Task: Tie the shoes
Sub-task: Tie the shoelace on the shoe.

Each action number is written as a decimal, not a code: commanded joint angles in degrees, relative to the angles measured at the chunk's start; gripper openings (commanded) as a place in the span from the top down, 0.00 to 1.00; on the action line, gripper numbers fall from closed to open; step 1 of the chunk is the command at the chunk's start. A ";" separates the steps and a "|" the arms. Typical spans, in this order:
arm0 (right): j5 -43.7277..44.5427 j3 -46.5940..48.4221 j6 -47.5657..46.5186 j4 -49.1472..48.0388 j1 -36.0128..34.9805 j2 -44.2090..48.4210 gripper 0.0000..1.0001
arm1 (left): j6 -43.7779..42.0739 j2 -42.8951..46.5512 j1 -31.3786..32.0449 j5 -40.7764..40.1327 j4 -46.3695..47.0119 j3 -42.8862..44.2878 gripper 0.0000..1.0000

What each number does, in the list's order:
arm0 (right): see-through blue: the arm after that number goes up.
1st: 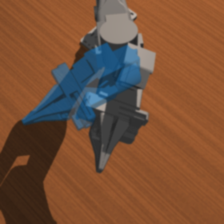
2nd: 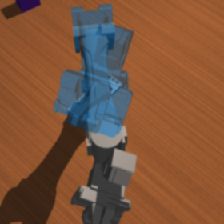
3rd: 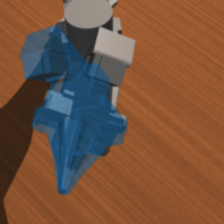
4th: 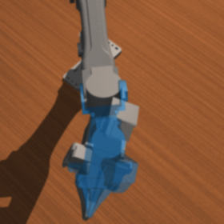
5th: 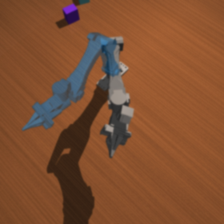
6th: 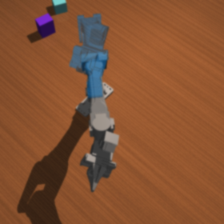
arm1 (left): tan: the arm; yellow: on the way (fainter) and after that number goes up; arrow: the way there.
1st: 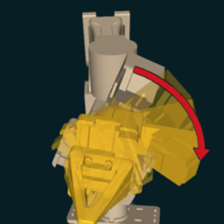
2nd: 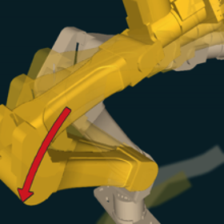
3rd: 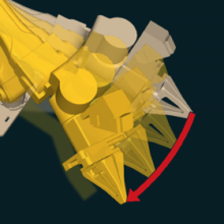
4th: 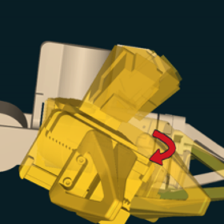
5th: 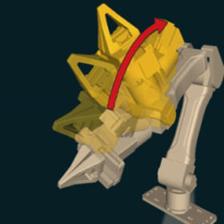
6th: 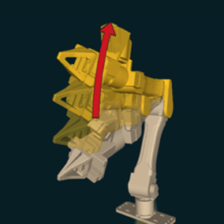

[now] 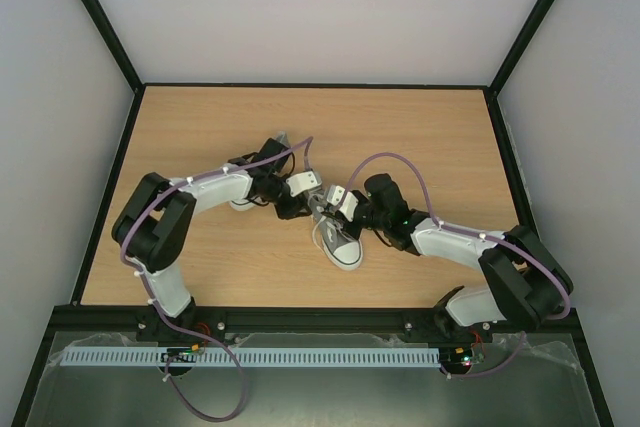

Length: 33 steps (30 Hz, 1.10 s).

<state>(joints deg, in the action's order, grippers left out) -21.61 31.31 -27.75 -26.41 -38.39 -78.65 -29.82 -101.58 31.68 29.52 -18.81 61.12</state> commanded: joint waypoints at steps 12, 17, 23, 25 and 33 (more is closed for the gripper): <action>-1.47 -0.30 1.12 -1.40 -0.38 -0.68 0.99 | 6.97 -1.96 0.05 1.56 4.83 1.42 0.91; -1.73 -0.32 1.32 -1.48 -0.44 -0.63 0.99 | 9.28 -1.87 0.17 1.57 6.06 0.19 0.68; -1.78 -0.39 1.32 -1.59 -0.44 -1.00 0.99 | 14.70 -2.98 0.39 1.42 8.61 -0.41 0.78; -1.51 -0.29 1.44 -1.54 -0.40 -1.15 0.99 | 14.79 -2.99 0.46 1.69 8.80 -0.08 0.89; -1.43 -0.37 3.68 -3.37 -0.37 -0.82 0.99 | 9.10 3.41 0.45 7.05 0.14 -2.07 0.98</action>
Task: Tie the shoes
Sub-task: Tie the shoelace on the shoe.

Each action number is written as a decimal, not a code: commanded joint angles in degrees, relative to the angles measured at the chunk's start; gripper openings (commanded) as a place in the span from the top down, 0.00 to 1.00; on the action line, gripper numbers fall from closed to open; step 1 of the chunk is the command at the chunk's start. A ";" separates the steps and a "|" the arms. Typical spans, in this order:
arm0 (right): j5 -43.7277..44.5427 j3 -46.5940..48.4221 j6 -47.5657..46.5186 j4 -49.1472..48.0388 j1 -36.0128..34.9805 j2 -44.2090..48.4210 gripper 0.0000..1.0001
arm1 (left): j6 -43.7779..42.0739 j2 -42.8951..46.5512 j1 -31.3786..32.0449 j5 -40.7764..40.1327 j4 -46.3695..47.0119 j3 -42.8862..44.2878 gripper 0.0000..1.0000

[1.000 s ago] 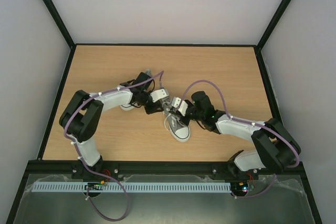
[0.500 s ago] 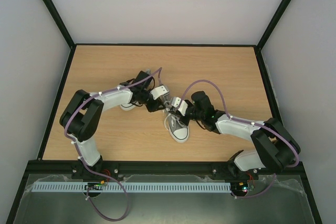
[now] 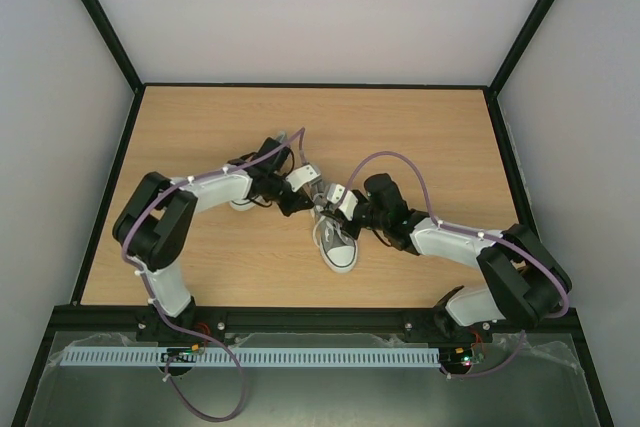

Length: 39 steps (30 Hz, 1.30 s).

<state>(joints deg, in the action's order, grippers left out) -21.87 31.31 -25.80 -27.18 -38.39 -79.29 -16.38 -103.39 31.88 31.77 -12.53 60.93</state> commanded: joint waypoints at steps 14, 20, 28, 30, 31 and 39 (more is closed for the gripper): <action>0.90 -0.47 6.12 -3.03 -0.37 1.21 0.99 | -32.10 12.87 2.34 13.64 -27.88 1.21 0.98; 0.62 -0.63 7.04 -2.91 -0.37 2.21 0.99 | -31.60 13.23 5.10 15.81 -26.97 1.94 0.98; 0.86 1.33 7.68 0.66 -0.35 3.00 0.99 | -20.74 13.05 11.62 18.74 -16.48 0.59 0.98; 1.03 1.09 7.44 0.67 -0.37 2.91 0.99 | -13.58 11.50 11.63 19.97 -11.62 1.73 0.98; 1.15 0.95 7.50 0.64 -0.37 2.88 0.99 | -11.98 10.62 11.63 20.24 -10.46 1.96 0.98; 1.17 0.46 8.07 -0.02 -0.37 3.08 0.99 | -8.85 9.95 11.71 15.48 -3.02 -2.18 0.96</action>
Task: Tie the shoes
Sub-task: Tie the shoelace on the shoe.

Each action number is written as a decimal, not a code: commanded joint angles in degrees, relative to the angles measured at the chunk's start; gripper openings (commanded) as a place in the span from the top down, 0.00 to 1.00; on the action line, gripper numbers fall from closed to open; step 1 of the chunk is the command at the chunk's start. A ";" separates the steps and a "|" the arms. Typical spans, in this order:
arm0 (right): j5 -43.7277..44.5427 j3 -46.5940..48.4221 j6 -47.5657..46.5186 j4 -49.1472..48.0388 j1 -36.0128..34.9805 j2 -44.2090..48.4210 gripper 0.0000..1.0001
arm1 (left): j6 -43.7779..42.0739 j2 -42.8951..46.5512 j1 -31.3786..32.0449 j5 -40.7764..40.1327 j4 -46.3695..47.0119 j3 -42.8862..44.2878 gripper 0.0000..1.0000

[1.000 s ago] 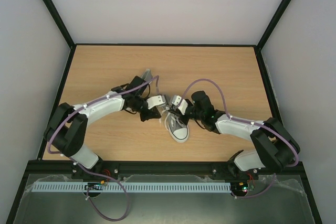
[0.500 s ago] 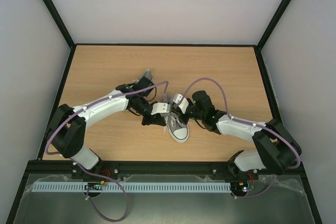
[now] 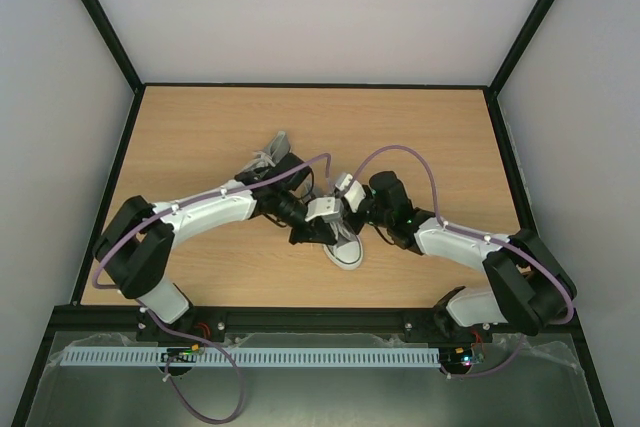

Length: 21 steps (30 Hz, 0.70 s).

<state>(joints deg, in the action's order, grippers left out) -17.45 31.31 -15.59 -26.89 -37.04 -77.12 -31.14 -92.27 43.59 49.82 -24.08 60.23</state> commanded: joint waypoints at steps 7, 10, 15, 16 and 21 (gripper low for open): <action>-3.48 0.84 -1.38 -1.00 -1.72 0.47 0.99 | 9.75 -2.91 -0.01 -4.50 16.51 -2.41 0.88; -4.21 0.90 -1.34 -0.82 -1.71 0.51 0.99 | 8.12 -3.23 0.18 -4.74 16.15 -4.07 0.80; -4.56 0.96 -1.54 -0.43 -1.72 -0.02 0.99 | -4.86 0.39 1.87 -5.60 8.78 -4.41 0.71; -4.68 1.06 -1.54 -0.45 -1.68 -0.19 0.99 | -7.33 1.34 2.32 -7.10 7.74 -4.68 0.69; -4.67 1.86 -2.06 0.15 -1.72 -0.57 0.99 | -15.48 3.68 2.72 -13.12 4.89 -5.08 0.57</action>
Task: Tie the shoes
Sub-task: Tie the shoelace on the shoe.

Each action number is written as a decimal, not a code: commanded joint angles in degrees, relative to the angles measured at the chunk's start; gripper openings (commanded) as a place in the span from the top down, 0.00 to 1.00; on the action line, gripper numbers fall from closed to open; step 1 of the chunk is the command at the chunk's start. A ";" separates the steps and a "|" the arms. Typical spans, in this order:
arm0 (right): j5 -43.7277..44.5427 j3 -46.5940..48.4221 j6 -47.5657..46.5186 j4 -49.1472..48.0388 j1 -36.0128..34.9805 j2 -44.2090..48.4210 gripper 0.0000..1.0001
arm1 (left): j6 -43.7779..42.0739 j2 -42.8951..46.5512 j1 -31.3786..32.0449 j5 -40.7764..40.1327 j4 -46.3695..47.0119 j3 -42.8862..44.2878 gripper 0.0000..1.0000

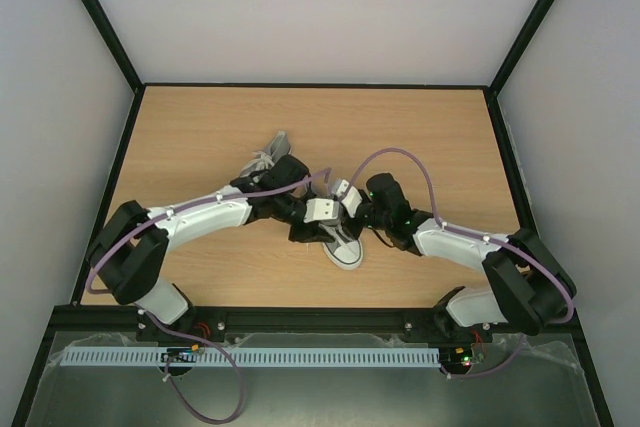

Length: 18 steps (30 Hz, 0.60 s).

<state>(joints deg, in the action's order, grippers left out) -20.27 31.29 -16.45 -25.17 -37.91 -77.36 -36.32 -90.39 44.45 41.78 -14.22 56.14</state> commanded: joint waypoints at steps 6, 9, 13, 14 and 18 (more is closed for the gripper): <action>-1.74 1.94 -1.22 -1.12 -0.85 -0.11 0.99 | -16.91 2.52 2.39 -8.67 -10.42 -0.51 0.56; -1.88 1.91 -1.28 -1.05 -0.85 -0.18 0.99 | -19.60 4.64 2.05 -6.21 -16.17 1.58 0.70; -1.99 2.02 -1.77 -0.38 -0.85 -0.34 0.99 | -27.88 6.50 -2.45 0.55 -30.95 4.62 0.69; -2.04 1.95 -2.06 -0.21 -0.85 -0.33 0.99 | -29.40 6.52 -4.44 0.82 -33.53 4.85 0.68; -2.14 2.00 -2.36 -0.19 -0.85 -0.28 0.99 | -30.73 7.96 -8.34 -2.47 -29.64 2.58 0.67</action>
<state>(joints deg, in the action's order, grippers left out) -20.97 31.77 -17.82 -25.56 -38.30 -77.36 -61.49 -84.29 39.22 38.92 -40.29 59.57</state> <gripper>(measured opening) 0.013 0.329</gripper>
